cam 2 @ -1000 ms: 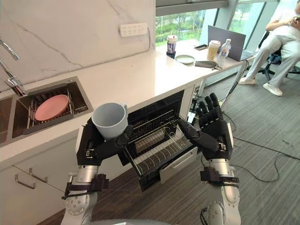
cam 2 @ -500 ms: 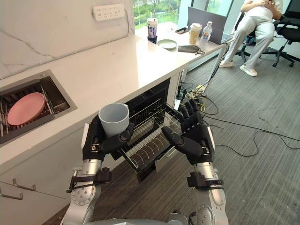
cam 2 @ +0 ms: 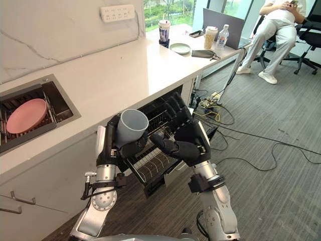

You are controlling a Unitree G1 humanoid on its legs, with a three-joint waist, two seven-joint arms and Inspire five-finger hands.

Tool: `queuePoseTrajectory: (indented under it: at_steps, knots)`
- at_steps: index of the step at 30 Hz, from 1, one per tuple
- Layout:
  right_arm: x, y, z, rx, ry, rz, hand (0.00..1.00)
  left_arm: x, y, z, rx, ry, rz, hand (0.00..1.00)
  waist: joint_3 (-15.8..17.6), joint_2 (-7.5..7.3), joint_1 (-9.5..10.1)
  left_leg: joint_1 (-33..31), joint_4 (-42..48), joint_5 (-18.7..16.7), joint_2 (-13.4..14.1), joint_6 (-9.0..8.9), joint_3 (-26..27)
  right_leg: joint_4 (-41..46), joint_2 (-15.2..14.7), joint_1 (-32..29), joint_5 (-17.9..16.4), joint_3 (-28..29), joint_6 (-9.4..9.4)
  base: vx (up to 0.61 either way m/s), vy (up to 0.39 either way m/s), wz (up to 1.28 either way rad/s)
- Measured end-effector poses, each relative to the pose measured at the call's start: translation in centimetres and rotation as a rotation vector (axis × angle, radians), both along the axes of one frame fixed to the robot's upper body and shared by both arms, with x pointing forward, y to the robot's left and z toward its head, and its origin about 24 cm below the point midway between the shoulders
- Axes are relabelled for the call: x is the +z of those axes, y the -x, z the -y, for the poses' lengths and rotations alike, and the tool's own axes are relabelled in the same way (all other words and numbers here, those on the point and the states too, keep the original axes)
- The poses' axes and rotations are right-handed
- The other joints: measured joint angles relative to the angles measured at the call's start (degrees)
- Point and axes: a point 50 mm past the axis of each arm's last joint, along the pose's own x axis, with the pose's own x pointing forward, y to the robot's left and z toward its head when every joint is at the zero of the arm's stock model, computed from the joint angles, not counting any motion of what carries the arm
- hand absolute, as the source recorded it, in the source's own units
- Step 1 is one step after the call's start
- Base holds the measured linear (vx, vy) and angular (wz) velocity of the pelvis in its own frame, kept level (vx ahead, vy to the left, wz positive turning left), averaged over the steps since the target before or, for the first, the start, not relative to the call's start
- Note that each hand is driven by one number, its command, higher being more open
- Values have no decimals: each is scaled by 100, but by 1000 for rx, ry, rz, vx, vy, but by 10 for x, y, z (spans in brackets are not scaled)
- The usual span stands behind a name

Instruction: Walk over to the sink, pick up the cup, carry it to the dishwasher, place the cup inside the dishwasher, then close the dishwasher door

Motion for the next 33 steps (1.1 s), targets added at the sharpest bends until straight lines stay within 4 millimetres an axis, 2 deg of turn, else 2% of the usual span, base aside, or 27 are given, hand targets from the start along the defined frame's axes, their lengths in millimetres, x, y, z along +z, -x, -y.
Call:
queuePoseTrajectory:
  at_steps: [5, 9, 12, 28, 29, 33]
  knots:
    - [-4, 1, -7, 45, 17, -32, 100, 0, 2, 8, -37, 3, 3, 0, -73, -2, 4, 17, -55, 16, -23, 8, -64, -32, -7, 56, 0, -70, 0, -8, -11, 7]
    - [-6, 1, -15, 69, 30, -62, 100, -1, 4, 15, -73, 3, 0, 0, -256, -13, 10, 15, -177, 102, -47, 0, -159, -66, -7, 76, 0, -173, -1, -20, -20, 12]
    - [-5, -1, -18, 68, 48, -57, 100, -1, 4, 15, -72, 1, 0, 0, -285, -15, 8, 16, -193, 128, -48, -3, -163, -66, -6, 75, 1, -176, -1, -46, -17, 3]
    - [-3, -6, -19, 20, 99, -75, 100, -2, 7, 18, -98, -56, 6, 0, -451, -54, 5, 19, -345, 226, -62, -19, -179, -74, 3, 24, 4, -202, -8, -17, -4, 1]
    - [-3, -6, -18, 18, 105, -77, 0, -3, 7, 18, -101, -62, 6, 0, -465, -72, 5, 18, -355, 231, -62, -20, -180, -74, 4, 19, 4, -203, -8, 0, 0, 0]
    - [-4, -7, -15, -18, 116, -96, 0, -3, 8, 18, -106, -94, 12, 0, -508, -132, -2, 21, -367, 235, -65, -20, -180, -73, 4, 16, 4, -203, -9, 0, 0, 0]
